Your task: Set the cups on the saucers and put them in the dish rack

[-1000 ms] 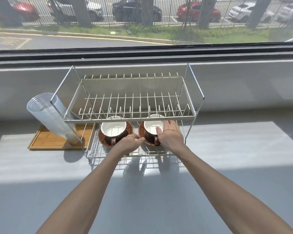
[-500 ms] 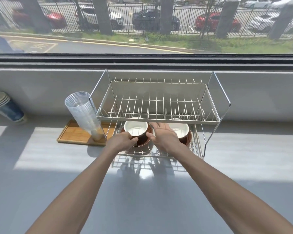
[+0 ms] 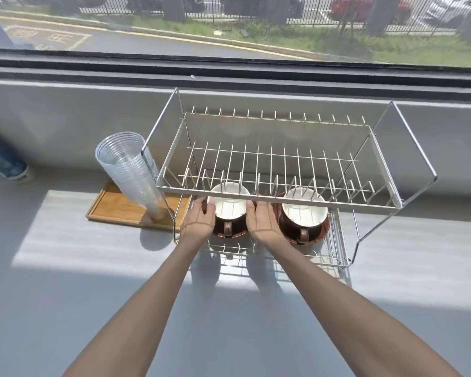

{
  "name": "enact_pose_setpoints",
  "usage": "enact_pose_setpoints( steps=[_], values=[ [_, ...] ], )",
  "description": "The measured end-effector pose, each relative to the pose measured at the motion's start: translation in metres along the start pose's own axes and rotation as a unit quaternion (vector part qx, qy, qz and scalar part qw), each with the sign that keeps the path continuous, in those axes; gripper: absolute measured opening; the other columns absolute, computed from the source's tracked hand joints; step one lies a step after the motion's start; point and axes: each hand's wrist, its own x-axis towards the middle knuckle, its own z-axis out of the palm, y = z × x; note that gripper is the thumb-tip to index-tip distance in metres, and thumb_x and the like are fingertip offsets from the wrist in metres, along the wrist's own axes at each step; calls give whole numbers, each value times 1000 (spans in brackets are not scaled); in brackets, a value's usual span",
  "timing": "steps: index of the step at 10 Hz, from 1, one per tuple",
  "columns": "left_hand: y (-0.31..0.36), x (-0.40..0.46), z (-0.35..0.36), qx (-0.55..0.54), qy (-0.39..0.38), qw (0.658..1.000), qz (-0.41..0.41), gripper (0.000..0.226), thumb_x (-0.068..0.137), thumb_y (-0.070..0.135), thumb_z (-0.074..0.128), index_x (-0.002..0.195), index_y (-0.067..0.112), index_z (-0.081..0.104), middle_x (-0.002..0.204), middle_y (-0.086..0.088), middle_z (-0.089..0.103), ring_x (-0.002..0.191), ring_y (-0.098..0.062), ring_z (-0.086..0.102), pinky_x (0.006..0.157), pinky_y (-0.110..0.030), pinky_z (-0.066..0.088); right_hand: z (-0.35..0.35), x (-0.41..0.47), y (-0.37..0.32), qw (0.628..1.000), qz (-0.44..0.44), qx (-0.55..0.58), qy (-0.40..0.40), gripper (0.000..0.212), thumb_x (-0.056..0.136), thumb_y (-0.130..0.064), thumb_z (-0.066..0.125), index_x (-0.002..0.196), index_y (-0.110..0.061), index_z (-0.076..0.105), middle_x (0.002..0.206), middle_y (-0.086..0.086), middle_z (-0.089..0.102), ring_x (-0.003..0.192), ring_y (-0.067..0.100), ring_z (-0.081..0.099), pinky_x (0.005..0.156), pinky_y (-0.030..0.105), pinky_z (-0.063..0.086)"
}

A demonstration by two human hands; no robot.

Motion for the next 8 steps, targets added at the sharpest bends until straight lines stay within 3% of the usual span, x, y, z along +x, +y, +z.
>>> enact_pose_setpoints(
  steps=[1,3,4,5,6,7,8],
  values=[
    [-4,-1,2,-28,2,1000,6,49,102,41,41,146,20,45,139,-14,56,126,-34,53,108,-40,40,2,2,3,1000,-5,5,4,43,107,-28,30,134,2,45,140,22,46,136,33,36,111,31,20],
    [-6,0,6,-25,3,1000,3,50,101,43,39,146,21,43,136,-17,58,121,-39,58,105,-46,44,3,1,5,1000,-4,0,2,43,107,-29,29,136,-2,45,140,20,47,135,32,37,111,31,22],
    [-7,0,6,-3,-14,1000,4,51,103,41,36,149,20,40,148,-14,49,130,-35,50,113,-43,35,2,0,6,1000,-5,-2,6,45,107,-31,28,138,-4,43,141,20,48,135,34,38,112,35,25],
    [-6,-2,4,60,-54,997,12,51,105,39,31,152,20,33,161,-3,30,146,-22,29,117,-30,15,2,-1,8,1000,-4,-21,2,47,106,-32,27,144,-6,38,146,17,46,138,32,36,113,35,22],
    [-2,-10,-7,115,-108,987,8,56,105,45,28,155,19,28,164,0,23,149,-23,22,120,-32,17,-5,-7,3,999,-5,-38,8,46,106,-31,30,144,-7,38,148,12,46,138,30,38,114,35,23],
    [0,-22,-22,148,-139,979,26,57,102,49,37,149,17,40,155,-8,41,137,-27,42,111,-38,38,-20,-21,-3,996,9,-75,-49,47,106,-37,28,142,-11,41,149,10,44,137,29,39,115,37,26],
    [4,-39,-37,179,-169,968,39,55,99,48,44,144,16,47,149,-9,49,131,-26,49,101,-35,41,-43,-44,-11,984,30,-134,-116,49,103,-41,33,141,-13,47,150,11,42,135,30,42,112,40,35]
  ],
)
